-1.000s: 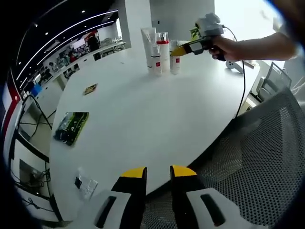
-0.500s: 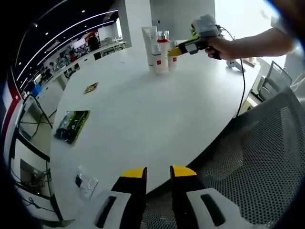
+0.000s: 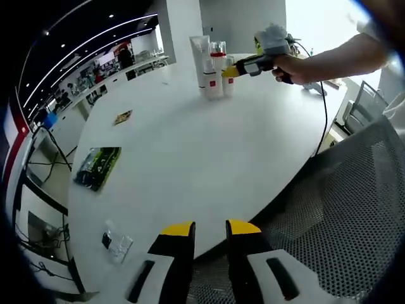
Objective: Arrange the skincare products in the storage area until every visible bottle or jar stands upright without overlapping.
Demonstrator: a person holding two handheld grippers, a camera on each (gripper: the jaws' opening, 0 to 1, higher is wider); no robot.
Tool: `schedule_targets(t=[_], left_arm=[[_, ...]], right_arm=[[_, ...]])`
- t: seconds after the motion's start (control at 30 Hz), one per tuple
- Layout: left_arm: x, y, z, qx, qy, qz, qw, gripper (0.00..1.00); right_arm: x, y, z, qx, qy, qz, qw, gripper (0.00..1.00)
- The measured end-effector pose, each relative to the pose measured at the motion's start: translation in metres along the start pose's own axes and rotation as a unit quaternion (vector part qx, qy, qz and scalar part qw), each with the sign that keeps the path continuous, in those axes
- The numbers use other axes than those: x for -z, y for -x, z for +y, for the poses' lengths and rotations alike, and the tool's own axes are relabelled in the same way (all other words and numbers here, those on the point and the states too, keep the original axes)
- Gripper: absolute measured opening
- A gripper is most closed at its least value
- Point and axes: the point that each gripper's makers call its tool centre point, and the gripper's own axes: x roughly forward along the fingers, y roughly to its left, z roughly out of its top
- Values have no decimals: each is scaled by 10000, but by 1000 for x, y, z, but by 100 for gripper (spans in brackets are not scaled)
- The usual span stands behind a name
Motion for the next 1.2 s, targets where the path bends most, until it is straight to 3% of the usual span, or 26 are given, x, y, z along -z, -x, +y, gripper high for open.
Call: schedule_targets(t=[0.47,0.63,0.9,1.2], left_arm=[[-1,0,-1,5,-25,-19,10000,20],[-1,0,-1,3,-35,-9,10000,20],[0,0,-1,-1,-60,42,10000,20],[-1,0,1,-39,-51,26,10000,20]], right_arm=[[8,5,0,16,-55,242,9997,27],[13,8,1,21,117,406,9991,26],[21,13,-9,76,69,588,9982,27],[19,12,-26,175,33,676,9976,26]])
